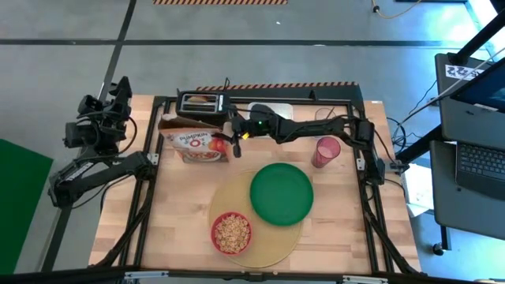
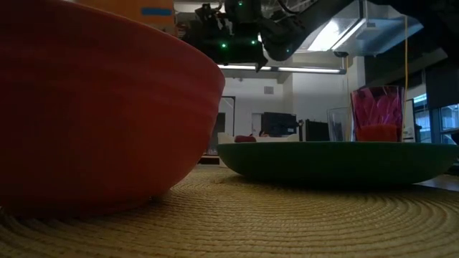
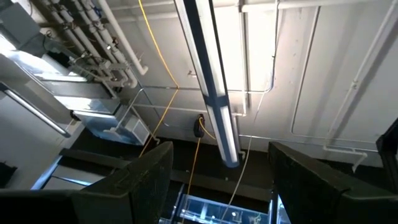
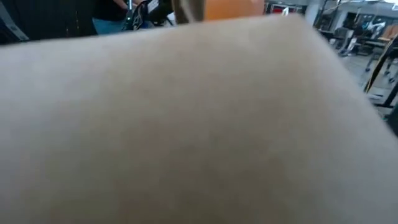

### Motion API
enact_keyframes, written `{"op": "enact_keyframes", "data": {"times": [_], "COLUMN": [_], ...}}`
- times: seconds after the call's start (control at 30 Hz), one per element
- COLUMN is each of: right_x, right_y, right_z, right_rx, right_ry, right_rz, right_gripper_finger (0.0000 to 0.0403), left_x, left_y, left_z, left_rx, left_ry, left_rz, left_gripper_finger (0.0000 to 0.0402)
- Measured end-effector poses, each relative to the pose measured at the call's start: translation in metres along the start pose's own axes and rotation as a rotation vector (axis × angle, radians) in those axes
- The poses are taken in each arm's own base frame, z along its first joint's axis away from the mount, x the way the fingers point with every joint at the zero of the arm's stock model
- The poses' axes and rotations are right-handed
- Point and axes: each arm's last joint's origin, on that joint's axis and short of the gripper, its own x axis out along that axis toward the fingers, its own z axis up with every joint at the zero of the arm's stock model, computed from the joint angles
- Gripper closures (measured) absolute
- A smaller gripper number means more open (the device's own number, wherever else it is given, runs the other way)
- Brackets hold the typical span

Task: Arrange a breakfast setting
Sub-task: Pour the cereal from the cereal box into the orange bowl

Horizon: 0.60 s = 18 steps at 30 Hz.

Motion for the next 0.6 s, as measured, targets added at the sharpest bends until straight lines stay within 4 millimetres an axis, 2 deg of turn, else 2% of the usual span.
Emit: {"op": "enact_keyframes", "data": {"times": [0.27, 0.6], "right_x": [0.001, -0.0004], "right_y": [0.0042, 0.0044], "right_z": [-0.0013, 0.0079], "right_rx": [0.011, 0.08], "right_ry": [0.018, -0.071], "right_rz": [0.023, 0.101], "right_gripper_finger": [0.0265, 0.0109], "left_x": [0.0, -0.0001], "left_y": [-0.0008, -0.0008], "left_z": [0.0014, 0.0013], "left_rx": [-0.008, -0.011], "left_ry": [-0.013, -0.013], "left_rz": [-0.011, -0.011], "left_gripper_finger": [0.0145, 0.0145]}}
